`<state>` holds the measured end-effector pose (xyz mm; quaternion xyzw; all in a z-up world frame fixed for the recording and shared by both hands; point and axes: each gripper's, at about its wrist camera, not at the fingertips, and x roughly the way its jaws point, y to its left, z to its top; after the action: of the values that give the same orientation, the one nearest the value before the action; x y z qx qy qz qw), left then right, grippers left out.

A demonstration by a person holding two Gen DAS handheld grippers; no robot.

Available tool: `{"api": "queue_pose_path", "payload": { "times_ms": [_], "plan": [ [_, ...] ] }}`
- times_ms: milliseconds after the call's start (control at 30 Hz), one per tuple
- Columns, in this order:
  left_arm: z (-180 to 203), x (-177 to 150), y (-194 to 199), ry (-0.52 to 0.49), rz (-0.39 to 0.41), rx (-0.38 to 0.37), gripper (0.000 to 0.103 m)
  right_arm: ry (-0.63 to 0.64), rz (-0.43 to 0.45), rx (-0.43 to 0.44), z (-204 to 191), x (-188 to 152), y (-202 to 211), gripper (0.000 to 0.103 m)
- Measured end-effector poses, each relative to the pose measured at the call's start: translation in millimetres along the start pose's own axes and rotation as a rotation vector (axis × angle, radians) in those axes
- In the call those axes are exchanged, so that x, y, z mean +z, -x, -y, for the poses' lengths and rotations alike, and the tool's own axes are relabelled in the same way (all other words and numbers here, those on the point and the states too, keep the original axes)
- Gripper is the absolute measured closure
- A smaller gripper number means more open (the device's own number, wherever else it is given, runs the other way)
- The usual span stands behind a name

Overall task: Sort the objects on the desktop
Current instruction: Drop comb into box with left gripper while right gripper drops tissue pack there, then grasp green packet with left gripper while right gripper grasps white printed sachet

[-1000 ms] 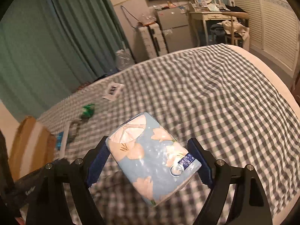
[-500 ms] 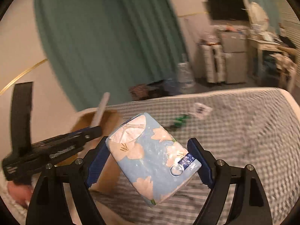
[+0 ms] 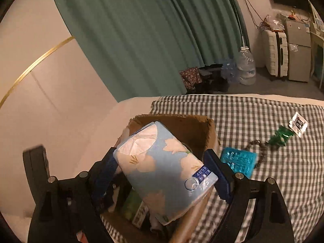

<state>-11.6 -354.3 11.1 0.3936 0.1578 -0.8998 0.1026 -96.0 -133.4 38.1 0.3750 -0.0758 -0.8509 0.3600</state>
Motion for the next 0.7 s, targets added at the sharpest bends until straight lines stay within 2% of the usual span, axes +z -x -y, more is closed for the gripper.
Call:
{"api": "queue_pose_path", "payload": {
  "times_ms": [33,67,100,167,233,367,500,700],
  "plan": [
    [-3.8,-1.2,-2.2,-0.004,-0.002,0.003,0.061,-0.005,0.004,-0.012,3.0,1.1,-1.5,0.01],
    [-5.2,-2.1,-6.5,-0.01,-0.011,0.014,0.025,-0.017,0.014,-0.019,7.8,2.1,-2.1,0.009],
    [-5.1,-2.8,-8.8,-0.008,-0.009,0.048,0.0,-0.028,0.021,-0.019,10.9,3.0,-1.2,0.009],
    [-2.6,-5.7,-6.0,-0.003,0.028,0.097,0.0,-0.061,0.033,-0.021,23.6,4.8,3.7,0.009],
    [0.9,-6.6,-8.1,-0.02,0.023,0.084,0.0,-0.079,0.048,-0.026,33.5,8.4,11.2,0.009],
    [19.8,-10.9,-0.7,-0.056,0.041,0.086,0.0,-0.083,0.101,-0.099,58.8,9.6,43.4,0.009],
    [55.3,-18.3,22.1,-0.092,0.081,0.052,0.0,-0.062,0.159,-0.211,82.8,-2.4,89.9,0.009],
    [137.5,-35.9,44.2,-0.161,0.123,-0.027,0.0,-0.07,0.26,-0.358,127.9,-34.6,167.2,0.009]
  ]
}}
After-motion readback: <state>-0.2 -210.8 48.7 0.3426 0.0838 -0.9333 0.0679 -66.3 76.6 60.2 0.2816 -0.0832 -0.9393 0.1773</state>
